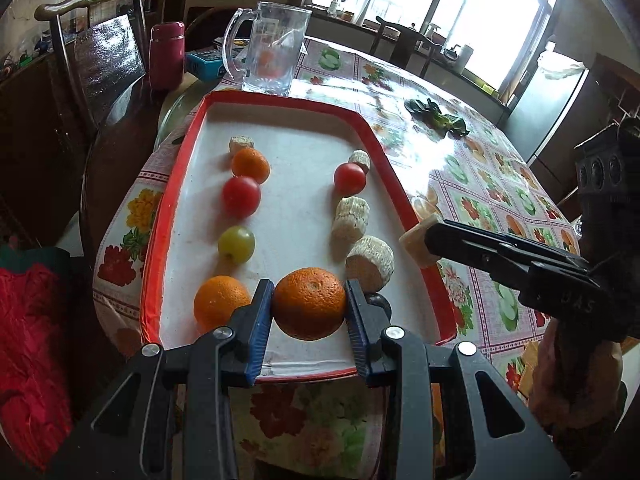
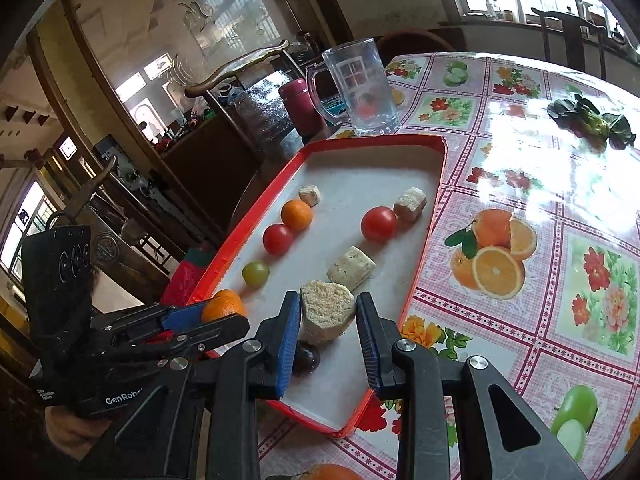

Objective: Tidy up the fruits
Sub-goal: 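Carry the orange and tofu cube over the tray with both grippers, then open both grippers to release the orange and tofu cube into the tray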

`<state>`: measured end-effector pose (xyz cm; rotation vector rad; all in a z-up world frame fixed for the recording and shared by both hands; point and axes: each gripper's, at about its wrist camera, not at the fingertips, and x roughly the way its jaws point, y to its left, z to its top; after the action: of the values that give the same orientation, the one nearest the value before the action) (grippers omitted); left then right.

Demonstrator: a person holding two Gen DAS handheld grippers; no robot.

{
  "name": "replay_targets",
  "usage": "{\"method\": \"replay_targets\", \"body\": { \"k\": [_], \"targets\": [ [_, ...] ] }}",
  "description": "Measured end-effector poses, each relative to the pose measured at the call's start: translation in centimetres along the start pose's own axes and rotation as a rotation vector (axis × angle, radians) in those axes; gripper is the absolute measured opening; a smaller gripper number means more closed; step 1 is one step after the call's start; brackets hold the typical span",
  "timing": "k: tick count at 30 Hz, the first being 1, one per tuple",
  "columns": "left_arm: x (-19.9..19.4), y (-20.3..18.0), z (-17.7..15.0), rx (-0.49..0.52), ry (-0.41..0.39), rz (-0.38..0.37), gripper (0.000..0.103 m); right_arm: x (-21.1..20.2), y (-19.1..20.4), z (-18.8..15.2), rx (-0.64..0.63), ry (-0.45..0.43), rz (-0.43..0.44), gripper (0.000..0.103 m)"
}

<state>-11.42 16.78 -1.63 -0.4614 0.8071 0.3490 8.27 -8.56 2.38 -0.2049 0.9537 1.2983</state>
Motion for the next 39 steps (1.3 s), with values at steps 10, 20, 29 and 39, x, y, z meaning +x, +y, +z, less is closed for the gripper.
{"method": "replay_targets", "body": {
  "k": [10, 20, 29, 39],
  "targets": [
    [1.2, -0.5, -0.2, 0.012, 0.023, -0.013, 0.033, 1.6, -1.1, 0.3, 0.023, 0.017, -0.027, 0.029],
    [3.2, -0.3, -0.5, 0.001, 0.068, -0.015, 0.033, 2.7, -1.6, 0.6, 0.029, 0.037, -0.022, 0.032],
    [3.1, -0.6, -0.7, 0.009, 0.068, 0.009, 0.034, 2.7, -1.9, 0.4, 0.04, 0.045, -0.006, 0.034],
    [1.7, -1.1, -1.2, 0.031, 0.045, 0.023, 0.049, 1.8, -1.3, 0.2, 0.013, 0.039, 0.006, 0.05]
  ]
}}
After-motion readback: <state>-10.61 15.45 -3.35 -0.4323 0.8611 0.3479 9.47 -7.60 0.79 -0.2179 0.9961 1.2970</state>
